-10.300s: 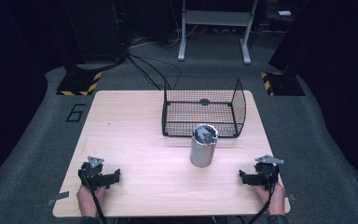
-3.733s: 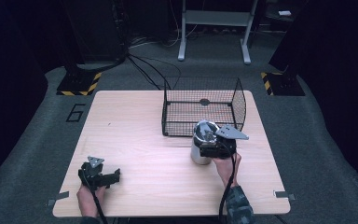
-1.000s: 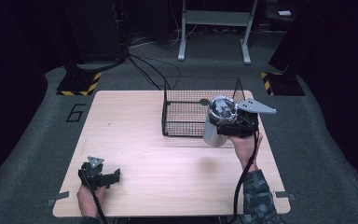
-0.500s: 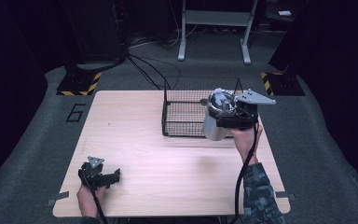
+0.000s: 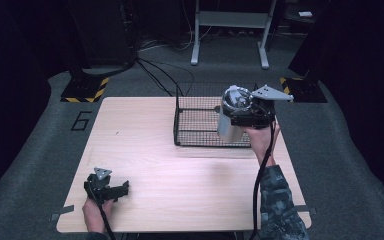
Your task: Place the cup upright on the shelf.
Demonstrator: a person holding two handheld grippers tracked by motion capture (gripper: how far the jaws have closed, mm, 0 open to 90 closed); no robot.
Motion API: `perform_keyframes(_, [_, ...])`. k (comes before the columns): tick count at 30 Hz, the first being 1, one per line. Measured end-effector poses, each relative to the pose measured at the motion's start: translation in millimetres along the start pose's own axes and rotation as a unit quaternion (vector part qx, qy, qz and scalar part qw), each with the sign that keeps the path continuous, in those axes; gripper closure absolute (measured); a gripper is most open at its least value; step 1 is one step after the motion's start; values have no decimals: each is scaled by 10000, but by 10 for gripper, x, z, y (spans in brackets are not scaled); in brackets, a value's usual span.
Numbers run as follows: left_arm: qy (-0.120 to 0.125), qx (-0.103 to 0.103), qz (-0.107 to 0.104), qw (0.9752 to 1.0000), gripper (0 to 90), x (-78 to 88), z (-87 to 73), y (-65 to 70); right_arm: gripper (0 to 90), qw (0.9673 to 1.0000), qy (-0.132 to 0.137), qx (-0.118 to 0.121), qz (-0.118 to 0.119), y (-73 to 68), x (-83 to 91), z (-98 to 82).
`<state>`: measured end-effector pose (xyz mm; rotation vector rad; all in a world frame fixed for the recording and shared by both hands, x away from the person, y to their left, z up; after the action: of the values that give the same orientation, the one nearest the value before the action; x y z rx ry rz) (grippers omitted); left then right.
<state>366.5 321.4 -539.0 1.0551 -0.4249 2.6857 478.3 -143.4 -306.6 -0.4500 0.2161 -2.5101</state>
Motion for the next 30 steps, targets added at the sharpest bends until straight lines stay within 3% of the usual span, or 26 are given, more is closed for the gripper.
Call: perform_keyframes(30, [-38, 7, -42, 10000, 3, 5, 2, -5, 31, 9994, -116, -93, -323, 206, -418, 86])
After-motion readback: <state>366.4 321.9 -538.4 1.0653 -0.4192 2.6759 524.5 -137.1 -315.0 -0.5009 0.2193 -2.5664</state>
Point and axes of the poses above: each handheld gripper's, and its own axes: x roughly backward along the jaws, z roughly out of its top, y roughly to its right, the point moved 1 cm from there along -x, roughly forward along the jaws, and after that the axes turned 14 degrees about -x, right-handed, at the moved point
